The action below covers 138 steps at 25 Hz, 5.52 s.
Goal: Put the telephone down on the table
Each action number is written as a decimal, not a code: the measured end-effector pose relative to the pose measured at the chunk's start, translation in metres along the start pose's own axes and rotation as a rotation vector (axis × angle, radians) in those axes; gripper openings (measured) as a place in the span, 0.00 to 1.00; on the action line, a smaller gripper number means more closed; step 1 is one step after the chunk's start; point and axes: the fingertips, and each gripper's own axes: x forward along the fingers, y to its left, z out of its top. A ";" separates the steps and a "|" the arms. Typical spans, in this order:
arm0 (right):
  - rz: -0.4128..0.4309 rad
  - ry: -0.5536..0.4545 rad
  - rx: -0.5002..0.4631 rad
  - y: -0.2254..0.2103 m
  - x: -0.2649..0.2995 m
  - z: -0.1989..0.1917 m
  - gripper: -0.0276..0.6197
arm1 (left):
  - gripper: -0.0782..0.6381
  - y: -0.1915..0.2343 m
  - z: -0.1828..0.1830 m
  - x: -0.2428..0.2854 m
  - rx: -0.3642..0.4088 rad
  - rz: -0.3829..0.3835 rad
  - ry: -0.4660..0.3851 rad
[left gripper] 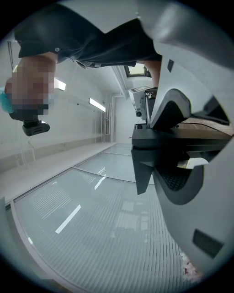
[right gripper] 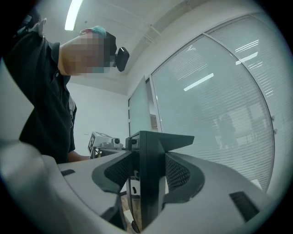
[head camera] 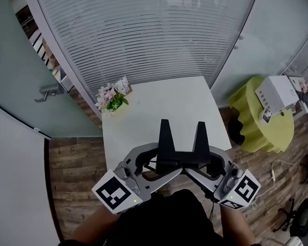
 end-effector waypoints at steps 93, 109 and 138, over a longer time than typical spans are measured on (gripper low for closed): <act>0.150 0.458 0.613 -0.380 0.064 -0.314 0.40 | 0.45 0.295 -0.319 0.221 -0.612 0.191 0.315; 0.137 0.484 0.712 -0.415 0.085 -0.353 0.40 | 0.45 0.335 -0.356 0.229 -0.715 0.219 0.313; 0.137 0.515 0.862 -0.434 0.101 -0.383 0.40 | 0.45 0.362 -0.379 0.231 -0.873 0.247 0.290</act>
